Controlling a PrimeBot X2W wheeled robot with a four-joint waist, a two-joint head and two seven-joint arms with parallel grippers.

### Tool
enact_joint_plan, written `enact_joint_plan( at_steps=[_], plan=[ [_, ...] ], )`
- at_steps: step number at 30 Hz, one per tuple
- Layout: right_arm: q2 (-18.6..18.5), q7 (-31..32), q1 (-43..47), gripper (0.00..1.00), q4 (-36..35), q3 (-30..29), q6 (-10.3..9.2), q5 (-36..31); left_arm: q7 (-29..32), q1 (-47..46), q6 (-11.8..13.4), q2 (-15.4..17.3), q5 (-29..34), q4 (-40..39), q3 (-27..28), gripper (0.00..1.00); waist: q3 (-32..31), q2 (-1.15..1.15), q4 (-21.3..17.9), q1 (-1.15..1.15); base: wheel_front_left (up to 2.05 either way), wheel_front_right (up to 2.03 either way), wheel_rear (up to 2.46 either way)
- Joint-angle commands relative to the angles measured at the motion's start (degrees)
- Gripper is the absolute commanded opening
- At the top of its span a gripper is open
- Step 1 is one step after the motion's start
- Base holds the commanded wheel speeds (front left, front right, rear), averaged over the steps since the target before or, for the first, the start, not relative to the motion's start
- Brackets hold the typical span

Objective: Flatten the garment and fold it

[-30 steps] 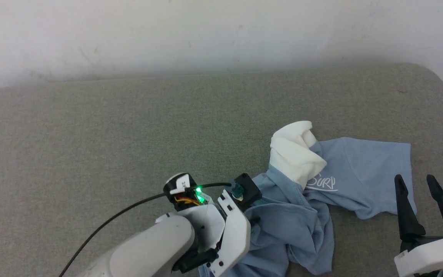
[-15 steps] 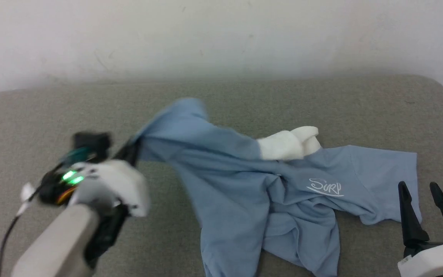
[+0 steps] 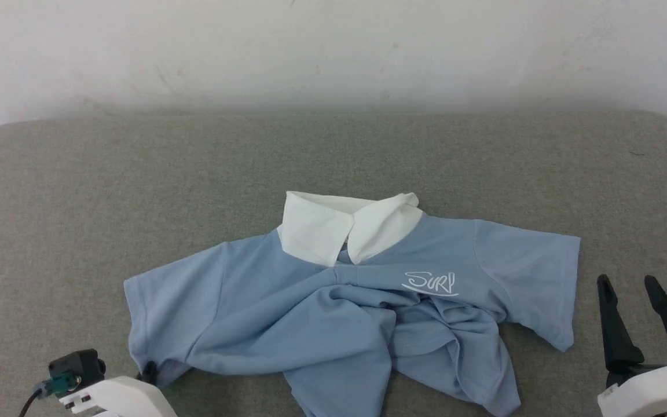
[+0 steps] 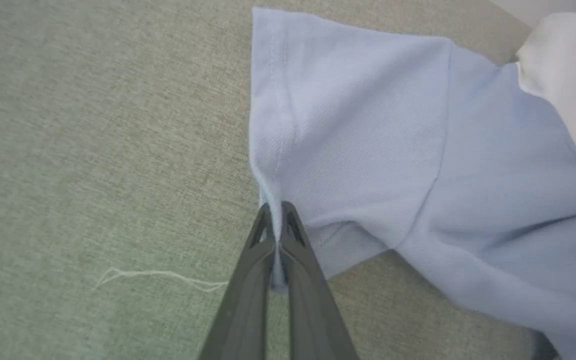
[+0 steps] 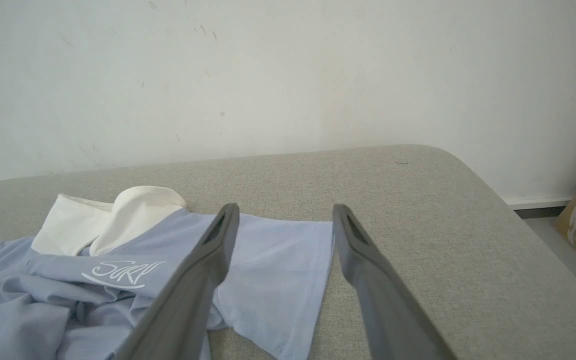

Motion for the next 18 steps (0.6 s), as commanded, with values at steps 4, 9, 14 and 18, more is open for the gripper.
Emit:
enact_joint_plan(
  at_steps=[4, 9, 14, 18],
  plan=[
    [0.14, 0.02, -0.5, 1.0, -0.44, 0.37, -0.03, -0.25, -0.63, -0.4, -1.85, -0.81, -1.28, -0.26, 0.56, 1.0, -0.43, 0.0, 0.24, 0.0, 0.0, 0.0, 0.0],
    [0.14, 0.18, -0.4, 1.0, -0.85, 0.55, -0.03, -0.32, -1.2, -3.71, -2.67, 2.94, 0.52, -3.35, 1.95, 1.0, -0.88, 0.0, 0.0, 0.0, 0.0, 0.0, 0.0],
    [0.14, -0.16, -0.46, 1.0, -0.83, 0.78, -0.03, 0.05, 2.85, -8.86, -4.26, 8.37, 2.27, -6.93, 1.82, 1.0, -0.04, 0.0, -0.7, 0.0, 0.0, 0.0, 0.0],
    [0.14, -0.25, -1.44, 1.0, -0.76, 1.35, -0.03, 0.0, 8.75, -15.22, -8.81, 11.84, 2.89, -6.05, -0.48, 1.0, 1.76, 0.0, -1.72, 0.0, 0.0, 0.0, 0.0]
  ],
)
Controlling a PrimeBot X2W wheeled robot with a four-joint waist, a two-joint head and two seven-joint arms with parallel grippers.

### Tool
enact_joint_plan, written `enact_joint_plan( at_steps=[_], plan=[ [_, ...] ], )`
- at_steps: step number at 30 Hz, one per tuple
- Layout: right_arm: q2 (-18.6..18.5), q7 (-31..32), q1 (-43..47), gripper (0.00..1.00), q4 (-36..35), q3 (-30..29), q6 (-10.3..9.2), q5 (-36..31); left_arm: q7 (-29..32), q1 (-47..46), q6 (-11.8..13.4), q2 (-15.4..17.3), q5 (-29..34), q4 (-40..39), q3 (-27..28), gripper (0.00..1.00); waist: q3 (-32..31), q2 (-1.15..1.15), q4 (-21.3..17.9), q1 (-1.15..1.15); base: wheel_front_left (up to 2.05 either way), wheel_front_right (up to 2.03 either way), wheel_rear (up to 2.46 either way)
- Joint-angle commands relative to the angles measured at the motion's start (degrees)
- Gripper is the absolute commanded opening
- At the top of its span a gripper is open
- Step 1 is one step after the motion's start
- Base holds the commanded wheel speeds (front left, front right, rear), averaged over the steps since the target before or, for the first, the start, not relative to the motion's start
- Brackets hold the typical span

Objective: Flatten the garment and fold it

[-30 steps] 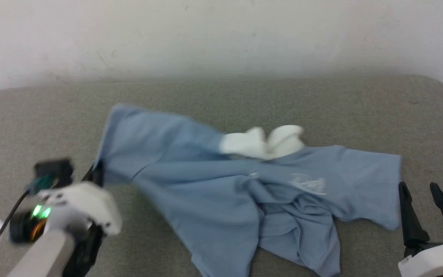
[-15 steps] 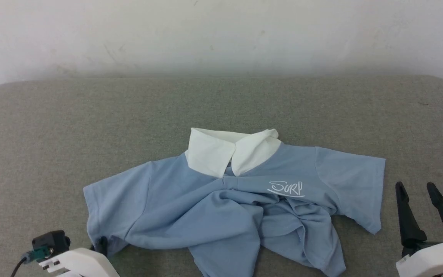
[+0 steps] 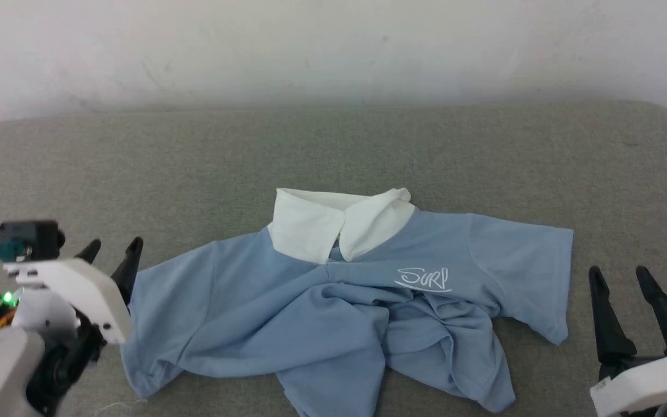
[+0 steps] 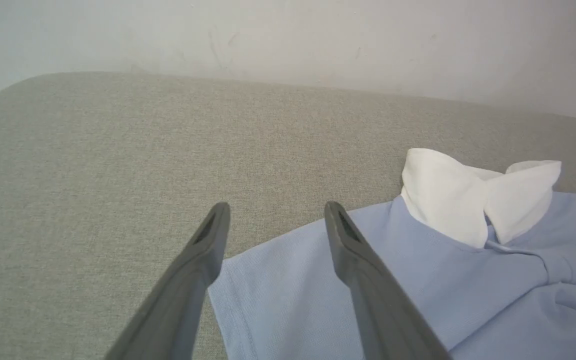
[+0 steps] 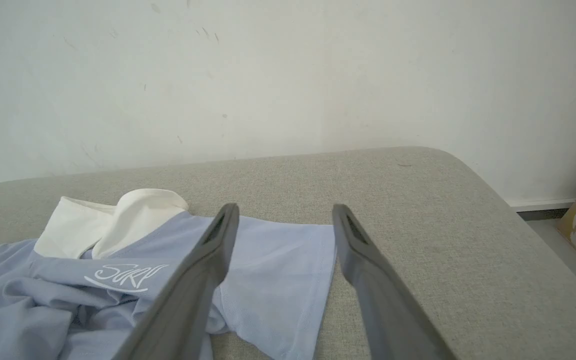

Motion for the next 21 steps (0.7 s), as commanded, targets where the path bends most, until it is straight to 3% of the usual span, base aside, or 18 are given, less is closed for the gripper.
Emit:
enact_joint_plan(
  at_steps=[1, 5, 8, 14, 21],
  plan=[
    [0.14, -0.32, -1.27, 1.0, -0.06, 0.35, -0.03, -0.02, 2.04, -2.53, -1.83, 0.71, 0.12, 0.95, -1.12, 1.0, 1.51, 0.0, -1.08, 0.0, 0.0, 0.0, 0.0],
    [0.14, -0.49, -2.67, 1.0, 0.28, 1.02, -0.03, -0.27, 9.64, -8.68, -7.54, 2.04, -1.3, 6.55, -3.96, 1.0, 3.7, 0.0, -2.57, 0.0, 0.0, 0.0, 0.0],
    [0.14, -0.65, -3.38, 1.0, 0.8, 1.62, -0.03, -0.22, 14.85, -11.99, -10.49, 2.05, -2.1, 11.29, -6.12, 1.0, 5.0, 0.0, -3.58, 0.0, 0.0, 0.0, 0.0],
    [0.14, -1.09, -4.39, 1.0, 1.82, 2.36, -0.03, 0.06, 21.89, -15.75, -13.74, 1.74, -1.98, 19.66, -9.76, 1.0, 6.93, 0.0, -5.02, 0.0, 0.0, 0.0, 0.0],
    [0.14, -1.47, -5.12, 1.0, 2.3, 2.57, -0.03, 0.2, 22.93, -17.92, -14.9, 0.69, 0.51, 26.63, -12.55, 1.0, 8.25, 0.0, -5.49, 0.0, 0.0, 0.0, 0.0]
  ],
)
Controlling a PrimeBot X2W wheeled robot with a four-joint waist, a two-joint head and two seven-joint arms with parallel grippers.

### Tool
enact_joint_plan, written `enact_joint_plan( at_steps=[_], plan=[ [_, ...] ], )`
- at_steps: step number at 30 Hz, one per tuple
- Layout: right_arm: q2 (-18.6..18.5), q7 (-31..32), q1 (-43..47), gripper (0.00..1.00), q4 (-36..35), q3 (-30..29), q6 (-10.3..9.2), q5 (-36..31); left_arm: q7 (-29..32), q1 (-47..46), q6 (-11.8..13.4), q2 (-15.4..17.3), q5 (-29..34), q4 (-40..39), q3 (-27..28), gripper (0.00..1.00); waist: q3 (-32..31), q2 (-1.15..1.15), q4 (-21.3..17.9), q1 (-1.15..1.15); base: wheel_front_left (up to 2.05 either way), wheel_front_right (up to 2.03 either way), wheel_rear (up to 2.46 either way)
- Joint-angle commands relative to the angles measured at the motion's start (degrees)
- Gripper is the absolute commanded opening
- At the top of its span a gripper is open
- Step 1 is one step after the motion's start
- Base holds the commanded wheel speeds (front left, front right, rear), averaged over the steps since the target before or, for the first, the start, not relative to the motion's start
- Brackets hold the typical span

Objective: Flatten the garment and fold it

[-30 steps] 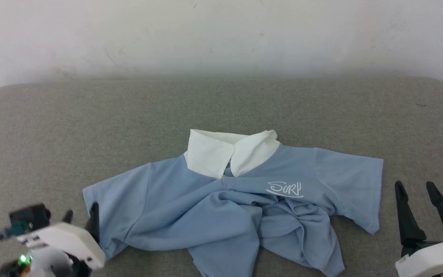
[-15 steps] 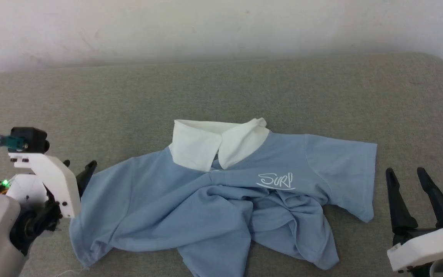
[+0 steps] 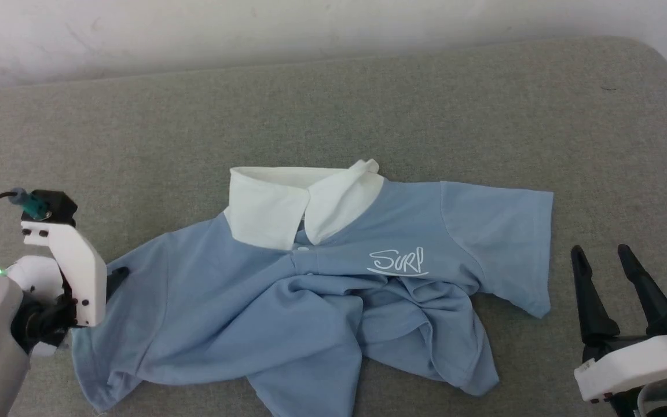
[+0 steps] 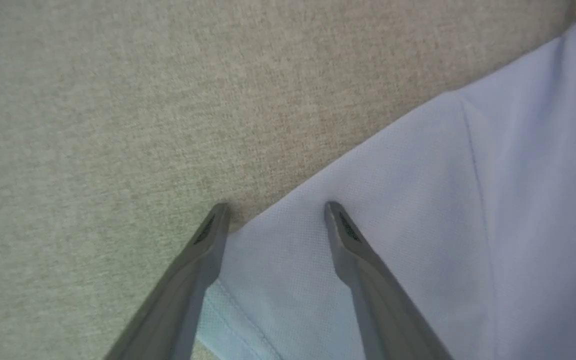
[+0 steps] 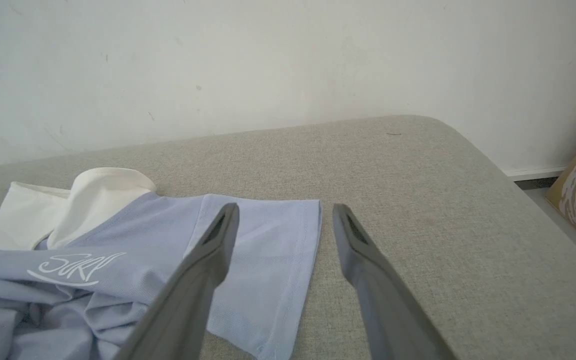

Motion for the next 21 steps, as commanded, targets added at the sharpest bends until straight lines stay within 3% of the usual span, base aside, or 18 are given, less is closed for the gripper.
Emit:
enact_joint_plan(
  at_steps=[1, 6, 7, 8, 10, 15, 21],
  plan=[
    [0.14, -0.35, -0.93, 1.0, 0.17, 0.03, -0.03, 0.17, 0.42, 0.29, -0.36, -0.96, 1.85, 2.02, -1.89, 1.0, 0.49, 0.0, -0.12, 0.0, 0.0, 0.0, 0.0],
    [0.14, -0.31, -1.47, 1.0, 0.51, 0.07, -0.03, -0.01, 5.82, 0.41, -1.74, -3.36, 1.73, 4.97, -5.2, 1.0, 0.61, 0.0, 0.38, 0.0, 0.0, 0.0, 0.0],
    [0.14, -0.31, -1.51, 1.0, 0.58, 0.13, -0.03, -0.04, 6.86, 0.52, -1.9, -3.95, 1.2, 5.22, -5.47, 0.92, 0.55, 0.0, 0.45, 0.0, 0.0, 0.0, 0.0],
    [0.14, -0.33, -1.51, 1.0, 0.66, 0.15, -0.03, -0.05, 7.94, 0.7, -2.01, -4.52, 0.61, 5.46, -5.7, 0.49, 0.43, 0.0, 0.55, 0.0, 0.0, 0.0, 0.0],
    [0.14, -0.35, -1.48, 1.0, 0.81, 0.1, -0.03, -0.07, 9.61, 1.03, -2.43, -5.41, -0.59, 5.79, -5.95, 0.0, 0.26, 0.0, 0.74, 0.0, 0.0, 0.0, 0.0],
    [0.14, -0.1, -1.79, 1.0, 1.48, -0.16, -0.03, -0.2, 8.37, 1.18, -2.65, -6.2, -0.94, 6.33, -5.86, 0.0, -0.64, 0.0, 1.14, 0.0, 0.0, 0.0, 0.0],
    [0.14, 2.59, -4.16, 1.0, 4.18, -0.54, -0.03, 0.07, 0.09, 0.96, -0.75, -6.29, 0.56, 6.04, -3.85, 0.0, -2.12, 0.0, 1.37, 0.0, 0.0, 0.0, 0.0]
  ],
)
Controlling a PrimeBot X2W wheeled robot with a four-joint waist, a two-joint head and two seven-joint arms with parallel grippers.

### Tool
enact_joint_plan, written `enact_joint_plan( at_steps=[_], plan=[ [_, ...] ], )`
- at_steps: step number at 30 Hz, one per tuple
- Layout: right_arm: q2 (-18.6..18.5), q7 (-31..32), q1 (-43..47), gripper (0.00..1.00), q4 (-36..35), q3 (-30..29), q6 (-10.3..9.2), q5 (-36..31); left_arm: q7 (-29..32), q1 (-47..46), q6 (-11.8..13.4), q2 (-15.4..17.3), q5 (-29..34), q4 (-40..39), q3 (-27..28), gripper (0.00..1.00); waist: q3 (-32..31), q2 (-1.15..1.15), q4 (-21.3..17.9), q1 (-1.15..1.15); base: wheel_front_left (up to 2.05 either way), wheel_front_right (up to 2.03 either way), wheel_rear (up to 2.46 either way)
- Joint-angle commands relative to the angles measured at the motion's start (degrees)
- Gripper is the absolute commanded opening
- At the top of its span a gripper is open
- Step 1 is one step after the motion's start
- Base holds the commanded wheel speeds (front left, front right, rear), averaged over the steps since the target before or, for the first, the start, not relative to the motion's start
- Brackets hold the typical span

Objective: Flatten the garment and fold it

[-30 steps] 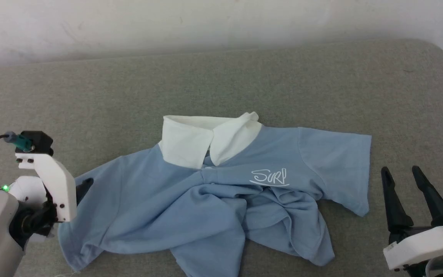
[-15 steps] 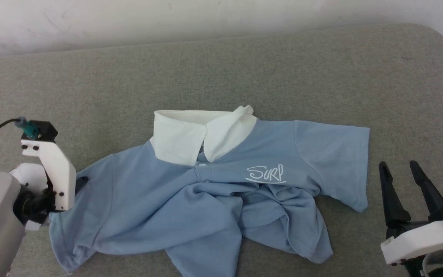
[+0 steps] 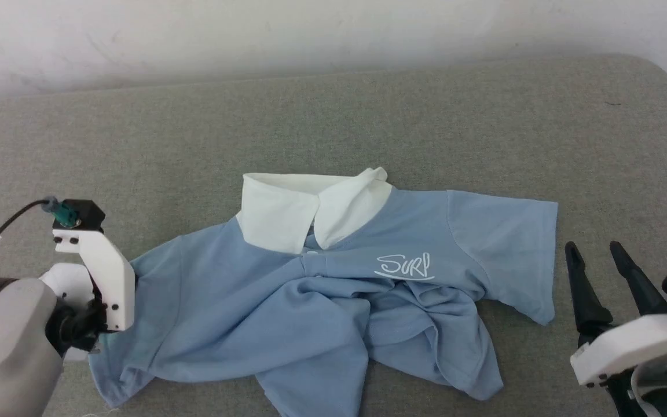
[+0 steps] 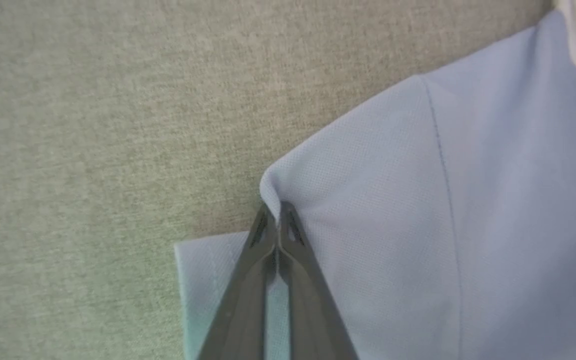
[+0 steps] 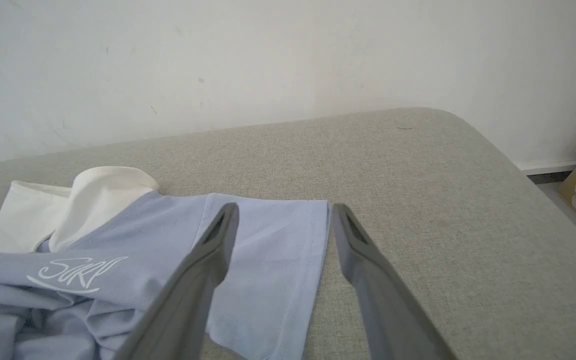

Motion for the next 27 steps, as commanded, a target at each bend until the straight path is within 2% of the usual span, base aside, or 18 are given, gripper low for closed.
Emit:
enact_joint_plan(
  at_steps=[1, 4, 10, 14, 19, 23, 27],
  plan=[
    [0.14, 1.78, -2.38, 1.0, 1.86, -0.5, -0.03, 0.37, -1.84, 3.16, 0.85, -1.58, 0.79, 0.69, -0.76, 0.0, -0.48, 0.0, 0.23, 0.0, 0.0, 0.0, 0.0],
    [-0.98, 6.06, -6.2, 1.0, 6.71, -0.82, -0.03, 1.26, -6.03, 3.33, 2.44, -1.43, 1.19, -0.8, 0.75, 0.0, -0.72, 0.0, 0.44, 0.0, 0.0, 0.0, 0.0],
    [-7.63, 16.64, -15.4, 1.0, 16.62, 2.46, -0.03, 4.85, -10.31, 3.67, 5.05, -1.08, 0.97, -6.94, 3.18, 0.0, 0.85, 0.0, 2.2, 0.0, 0.0, 0.0, 0.0],
    [-12.45, 22.96, -22.09, 1.0, 22.38, 7.05, -0.03, 6.67, -11.06, 3.23, 6.82, -1.06, 1.63, -12.37, 3.53, 0.0, 2.71, 0.0, 3.89, 0.0, 0.0, 0.0, 0.0],
    [-16.16, 29.54, -29.93, 1.0, 29.46, 13.57, -0.03, 10.05, -11.05, 2.91, 8.03, -1.06, 1.9, -17.16, 3.67, 0.0, 4.71, 0.0, 5.41, 0.0, 0.0, 0.0, 0.0],
    [-18.25, 30.77, -34.47, 1.0, 34.12, 17.39, -0.03, 10.23, -10.83, 2.52, 8.47, -1.18, 2.0, -19.34, 3.58, 0.0, 6.34, 0.0, 6.24, 0.0, 0.0, 0.0, 0.0],
    [-18.5, 31.01, -37.25, 1.0, 38.96, 20.74, -0.03, 10.85, -10.79, 2.33, 8.69, -1.14, 1.76, -20.31, 3.78, 0.0, 7.59, 0.0, 6.49, 0.0, 0.0, 0.0, 0.0]
  ],
)
